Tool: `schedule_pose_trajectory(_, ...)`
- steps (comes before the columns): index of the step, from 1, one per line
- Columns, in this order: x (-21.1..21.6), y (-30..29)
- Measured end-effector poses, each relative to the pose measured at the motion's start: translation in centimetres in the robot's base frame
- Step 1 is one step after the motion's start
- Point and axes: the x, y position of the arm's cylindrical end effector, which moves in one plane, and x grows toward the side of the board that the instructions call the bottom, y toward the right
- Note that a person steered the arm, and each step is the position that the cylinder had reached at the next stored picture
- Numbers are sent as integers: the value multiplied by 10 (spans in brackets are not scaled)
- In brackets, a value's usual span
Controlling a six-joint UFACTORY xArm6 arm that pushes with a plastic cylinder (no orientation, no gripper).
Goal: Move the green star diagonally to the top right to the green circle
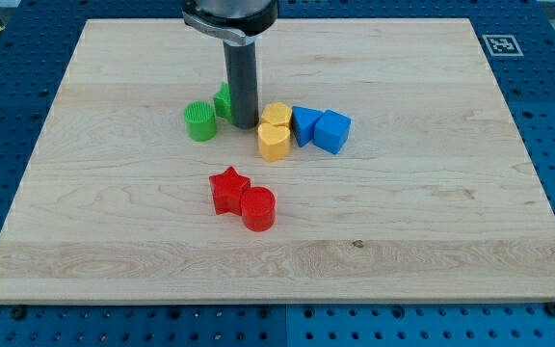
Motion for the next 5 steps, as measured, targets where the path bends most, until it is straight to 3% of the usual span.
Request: schedule_pose_trajectory(5,-9,17)
